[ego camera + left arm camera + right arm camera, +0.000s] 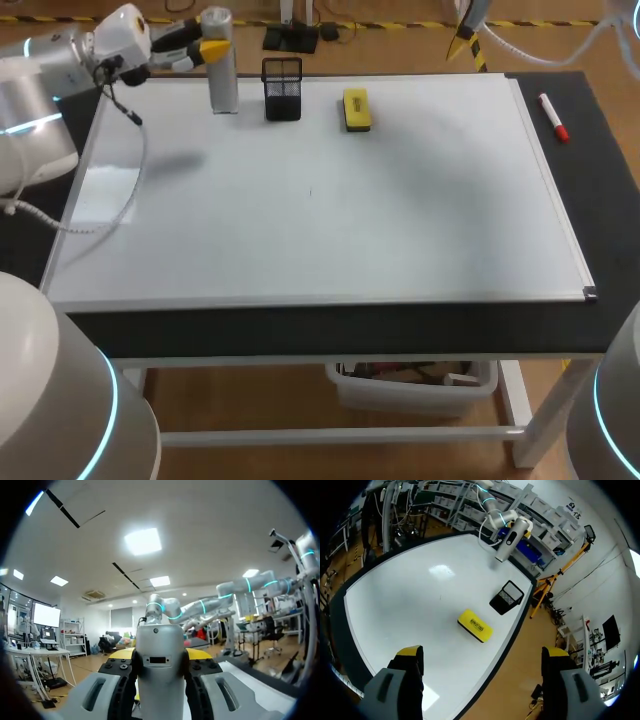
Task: Pick up the inspection probe, press it on each red-marked spot on the whiteboard one by one, put down the probe, pick up the eraser, and wipe off all the red marks.
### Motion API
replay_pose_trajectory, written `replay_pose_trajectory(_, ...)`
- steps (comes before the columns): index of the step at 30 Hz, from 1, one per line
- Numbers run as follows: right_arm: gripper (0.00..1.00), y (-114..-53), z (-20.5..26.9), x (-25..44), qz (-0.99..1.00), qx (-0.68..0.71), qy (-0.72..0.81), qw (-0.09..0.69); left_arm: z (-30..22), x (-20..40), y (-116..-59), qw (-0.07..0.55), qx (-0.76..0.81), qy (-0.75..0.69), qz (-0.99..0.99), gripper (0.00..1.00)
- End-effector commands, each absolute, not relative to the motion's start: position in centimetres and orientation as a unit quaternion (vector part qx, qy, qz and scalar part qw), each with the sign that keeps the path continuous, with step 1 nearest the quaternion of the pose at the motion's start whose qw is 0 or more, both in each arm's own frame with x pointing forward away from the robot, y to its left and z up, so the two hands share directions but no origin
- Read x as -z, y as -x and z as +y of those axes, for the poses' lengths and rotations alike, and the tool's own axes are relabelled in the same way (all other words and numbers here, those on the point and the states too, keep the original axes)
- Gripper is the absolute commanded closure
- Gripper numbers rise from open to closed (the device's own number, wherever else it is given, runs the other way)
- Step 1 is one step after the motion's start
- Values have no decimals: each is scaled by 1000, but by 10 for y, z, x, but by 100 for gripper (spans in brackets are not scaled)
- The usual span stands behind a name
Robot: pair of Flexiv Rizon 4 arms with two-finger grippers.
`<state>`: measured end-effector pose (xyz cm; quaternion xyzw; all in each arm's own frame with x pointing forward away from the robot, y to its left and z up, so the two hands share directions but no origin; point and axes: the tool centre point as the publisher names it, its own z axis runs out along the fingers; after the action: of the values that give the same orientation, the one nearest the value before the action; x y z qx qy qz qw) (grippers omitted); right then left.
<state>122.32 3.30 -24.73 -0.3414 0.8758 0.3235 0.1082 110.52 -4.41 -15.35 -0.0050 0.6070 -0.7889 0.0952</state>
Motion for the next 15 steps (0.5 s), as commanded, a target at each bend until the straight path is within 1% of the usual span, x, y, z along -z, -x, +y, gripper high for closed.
replay_pose_trajectory(1, 0, -1220, 33, 245, 877, -319, 342, 109, -55, 143, -1124, 78, 789, -19, 610, 100)
replay_pose_trajectory(15, 0, -1220, 33, 245, 877, -319, 342, 109, -93, 132, -1158, 63, 796, -44, 600, 100)
